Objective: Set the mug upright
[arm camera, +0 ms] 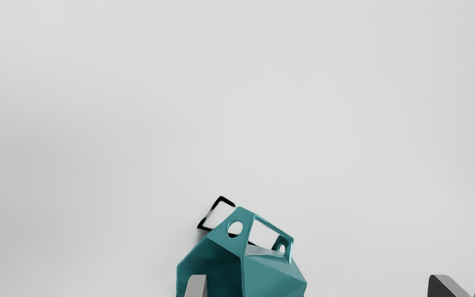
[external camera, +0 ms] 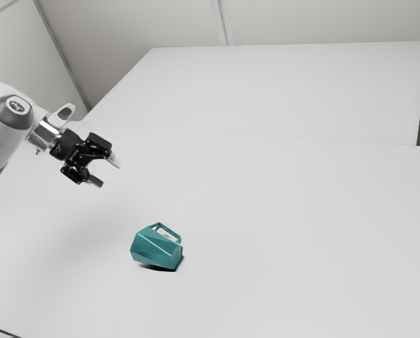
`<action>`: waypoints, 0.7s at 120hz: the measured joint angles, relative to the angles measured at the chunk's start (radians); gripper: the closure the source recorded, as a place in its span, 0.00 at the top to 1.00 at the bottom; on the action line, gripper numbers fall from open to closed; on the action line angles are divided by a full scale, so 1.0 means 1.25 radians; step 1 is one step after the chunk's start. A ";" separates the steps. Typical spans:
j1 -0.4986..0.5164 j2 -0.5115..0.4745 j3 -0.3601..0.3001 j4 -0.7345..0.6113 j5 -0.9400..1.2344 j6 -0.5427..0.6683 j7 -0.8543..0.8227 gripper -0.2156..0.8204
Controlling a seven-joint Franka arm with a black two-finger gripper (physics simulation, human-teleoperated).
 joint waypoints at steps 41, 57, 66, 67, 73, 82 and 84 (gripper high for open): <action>0.069 0.042 0.043 -0.095 -0.072 -0.099 0.158 0.77; 0.095 0.043 0.043 -0.119 -0.081 -0.112 0.209 0.77; 0.109 0.043 0.043 -0.125 -0.083 -0.115 0.233 0.77; 0.111 0.043 0.043 -0.125 -0.083 -0.115 0.236 0.77; 0.122 0.044 0.041 -0.126 -0.085 -0.117 0.250 0.76; 0.139 0.046 0.037 -0.127 -0.089 -0.118 0.268 0.76; 0.144 0.048 0.036 -0.127 -0.091 -0.118 0.272 0.76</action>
